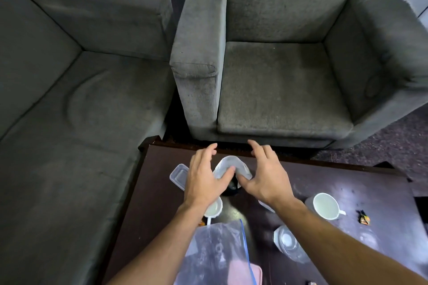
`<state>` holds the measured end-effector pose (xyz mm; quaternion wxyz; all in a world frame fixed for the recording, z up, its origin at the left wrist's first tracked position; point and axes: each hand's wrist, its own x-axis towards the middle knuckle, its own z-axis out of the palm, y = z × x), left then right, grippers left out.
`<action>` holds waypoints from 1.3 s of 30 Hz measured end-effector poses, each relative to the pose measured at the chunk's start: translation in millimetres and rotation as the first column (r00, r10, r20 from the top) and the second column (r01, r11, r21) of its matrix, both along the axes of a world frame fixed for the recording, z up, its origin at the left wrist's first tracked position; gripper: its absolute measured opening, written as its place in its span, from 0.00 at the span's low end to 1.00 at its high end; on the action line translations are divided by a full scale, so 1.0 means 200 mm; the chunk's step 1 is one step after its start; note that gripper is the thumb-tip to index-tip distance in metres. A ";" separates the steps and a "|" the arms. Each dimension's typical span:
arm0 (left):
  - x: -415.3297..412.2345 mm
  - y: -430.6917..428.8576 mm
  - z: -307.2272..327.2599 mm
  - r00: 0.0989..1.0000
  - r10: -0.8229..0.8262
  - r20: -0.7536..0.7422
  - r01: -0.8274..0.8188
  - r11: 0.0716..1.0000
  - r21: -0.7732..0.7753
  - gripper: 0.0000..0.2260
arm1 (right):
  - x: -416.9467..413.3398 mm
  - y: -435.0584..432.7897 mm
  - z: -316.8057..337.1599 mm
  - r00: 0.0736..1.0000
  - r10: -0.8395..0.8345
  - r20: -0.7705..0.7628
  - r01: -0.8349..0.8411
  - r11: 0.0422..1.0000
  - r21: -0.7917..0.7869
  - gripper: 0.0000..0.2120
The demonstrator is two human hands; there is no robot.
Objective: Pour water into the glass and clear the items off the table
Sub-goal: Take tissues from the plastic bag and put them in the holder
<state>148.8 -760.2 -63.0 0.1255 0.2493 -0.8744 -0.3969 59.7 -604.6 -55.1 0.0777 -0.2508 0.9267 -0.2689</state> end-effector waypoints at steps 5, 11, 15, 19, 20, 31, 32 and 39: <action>0.01 0.04 0.26 0.988 0.032 -0.154 -0.047 0.994 -0.094 0.20 | 0.05 0.00 0.25 0.998 0.010 -0.060 -0.013 0.999 -0.050 0.41; 0.23 0.20 0.35 0.983 0.102 -0.155 -0.123 0.983 -0.133 0.06 | 0.24 0.01 0.41 0.988 -0.143 0.056 0.146 0.987 -0.063 0.10; 0.46 0.34 0.19 0.997 0.021 0.071 -0.014 0.995 -0.097 0.08 | 0.48 0.15 0.23 0.865 -0.193 0.462 0.090 0.968 0.236 0.11; 0.56 0.45 -0.01 0.947 -0.130 0.295 0.130 0.991 0.022 0.17 | 0.75 0.32 -0.07 0.727 -0.246 0.641 -0.023 0.924 0.382 0.20; 0.56 0.45 -0.06 0.927 -0.161 0.339 0.163 0.986 0.023 0.20 | 0.79 0.36 -0.13 0.704 -0.267 0.658 -0.014 0.921 0.389 0.20; 0.43 0.47 -0.32 0.864 -0.178 0.470 0.227 0.973 -0.050 0.10 | 0.81 0.41 -0.39 0.754 -0.212 0.622 0.072 0.967 0.243 0.23; 0.44 0.46 -0.30 0.877 -0.185 0.444 0.194 0.981 0.026 0.08 | 0.80 0.42 -0.37 0.764 -0.197 0.614 0.079 0.974 0.214 0.20; 0.51 0.30 0.17 0.941 -0.249 0.230 0.170 0.934 0.314 0.07 | 0.72 0.41 0.02 0.804 0.002 0.594 0.186 0.949 -0.256 0.03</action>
